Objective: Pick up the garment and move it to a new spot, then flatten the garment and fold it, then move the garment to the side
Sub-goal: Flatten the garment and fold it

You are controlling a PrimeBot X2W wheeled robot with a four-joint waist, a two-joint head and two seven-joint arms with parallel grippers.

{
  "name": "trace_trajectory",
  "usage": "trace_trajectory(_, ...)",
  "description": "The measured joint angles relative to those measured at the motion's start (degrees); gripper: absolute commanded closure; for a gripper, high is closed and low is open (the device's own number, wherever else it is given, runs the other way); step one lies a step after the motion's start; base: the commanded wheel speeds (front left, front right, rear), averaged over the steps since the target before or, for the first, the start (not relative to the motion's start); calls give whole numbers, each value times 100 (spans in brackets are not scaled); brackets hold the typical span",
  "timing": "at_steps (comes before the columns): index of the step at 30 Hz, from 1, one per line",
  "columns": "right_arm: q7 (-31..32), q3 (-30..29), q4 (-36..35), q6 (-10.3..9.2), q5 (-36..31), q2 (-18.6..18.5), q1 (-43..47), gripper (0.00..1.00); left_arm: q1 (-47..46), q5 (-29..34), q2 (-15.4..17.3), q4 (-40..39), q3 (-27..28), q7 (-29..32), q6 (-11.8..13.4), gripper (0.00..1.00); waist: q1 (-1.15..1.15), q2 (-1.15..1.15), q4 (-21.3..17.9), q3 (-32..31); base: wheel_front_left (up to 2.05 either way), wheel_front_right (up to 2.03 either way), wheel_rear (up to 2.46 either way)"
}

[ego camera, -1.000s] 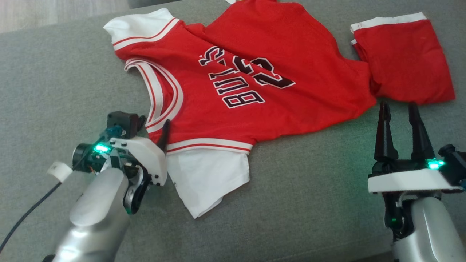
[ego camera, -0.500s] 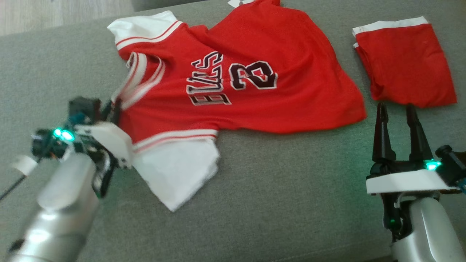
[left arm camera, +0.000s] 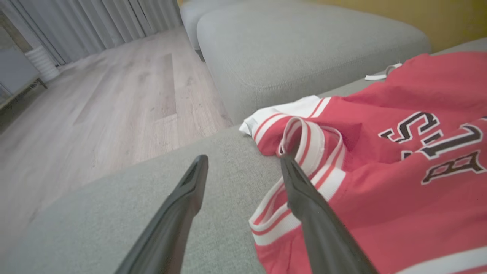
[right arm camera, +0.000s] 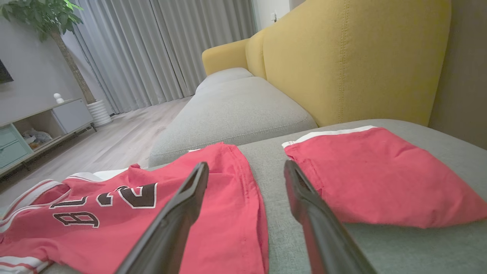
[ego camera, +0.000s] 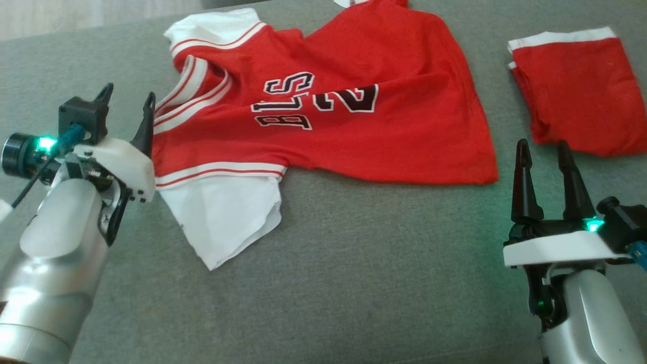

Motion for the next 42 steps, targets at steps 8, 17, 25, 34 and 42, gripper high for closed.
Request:
trace_trajectory(8, 0, -99, -32, 0, -100, 0, 16, 0, 145, -168, -263, -322, 177, -736, 335, 0, 0, 0, 299, -205, 0, 0, 0)
trace_trajectory(17, 0, -204, -45, 0, -212, 0, 253, 0, 1567, -372, -531, -1730, 380, -944, 891, 0, -1, 0, 795, -602, 0, 0, 0)
trace_trajectory(25, 0, -200, -46, 0, -248, 1, 472, 0, 2749, -479, -695, -2611, 404, -972, 1198, 0, -1, 0, 1030, -801, 0, 0, 0)
trace_trajectory(34, 0, -134, -46, 0, -247, 1, 471, 0, 2804, -576, -749, -2666, 80, -266, 1222, 0, -1, 0, 882, -762, 0, 0, 0)
trace_trajectory(42, 0, -129, -42, 0, -191, 1, 472, 0, 3065, -773, -769, -2513, -198, 589, 1126, 0, -1, 0, 782, -721, 0, 0, 0)
